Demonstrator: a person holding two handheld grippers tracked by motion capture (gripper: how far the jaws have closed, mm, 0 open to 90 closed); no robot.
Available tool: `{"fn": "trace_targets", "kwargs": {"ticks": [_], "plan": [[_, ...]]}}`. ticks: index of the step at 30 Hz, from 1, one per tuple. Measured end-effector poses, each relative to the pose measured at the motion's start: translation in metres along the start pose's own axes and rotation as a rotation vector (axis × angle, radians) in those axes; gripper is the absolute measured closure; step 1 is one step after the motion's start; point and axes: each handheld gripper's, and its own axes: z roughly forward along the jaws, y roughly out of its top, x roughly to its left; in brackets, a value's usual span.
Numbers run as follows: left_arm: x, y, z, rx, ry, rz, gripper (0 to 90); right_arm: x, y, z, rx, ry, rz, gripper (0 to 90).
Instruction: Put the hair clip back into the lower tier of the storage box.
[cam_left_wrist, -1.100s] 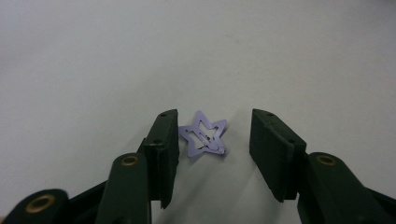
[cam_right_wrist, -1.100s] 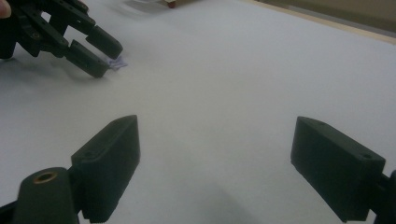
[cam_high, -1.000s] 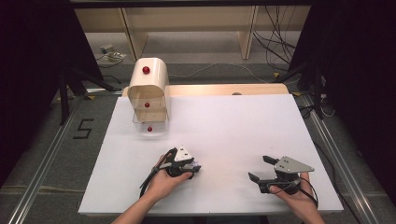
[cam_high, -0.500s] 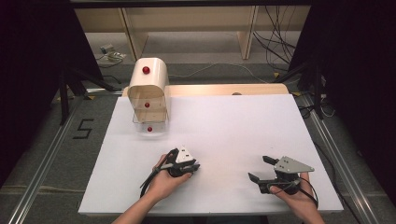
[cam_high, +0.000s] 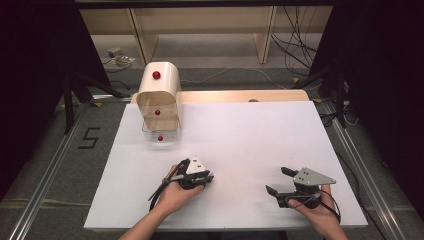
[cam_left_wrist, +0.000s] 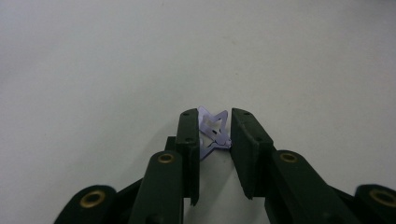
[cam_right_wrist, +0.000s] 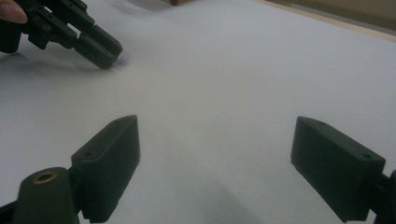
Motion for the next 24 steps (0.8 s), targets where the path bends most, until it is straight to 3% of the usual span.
{"fn": "trace_targets", "kwargs": {"ticks": [8, 13, 15, 24], "plan": [[-0.0018, 0.0000, 0.0006, 0.002, -0.006, 0.009, 78.0, 0.0001, 0.0002, -0.0004, 0.002, -0.003, -0.001, 16.4], [-0.0003, -0.0003, -0.0004, -0.007, -0.028, -0.009, 79.2, 0.0002, 0.0002, -0.0005, 0.002, -0.002, -0.001, 16.4], [-0.0010, 0.0002, -0.0015, -0.008, -0.021, 0.001, 83.5, 0.0002, 0.0002, -0.0005, 0.001, -0.003, -0.001, 16.4], [-0.0018, 0.0021, -0.0050, -0.017, -0.007, 0.014, 86.3, 0.0002, 0.0003, -0.0005, 0.000, -0.001, -0.004, 16.4]]}}
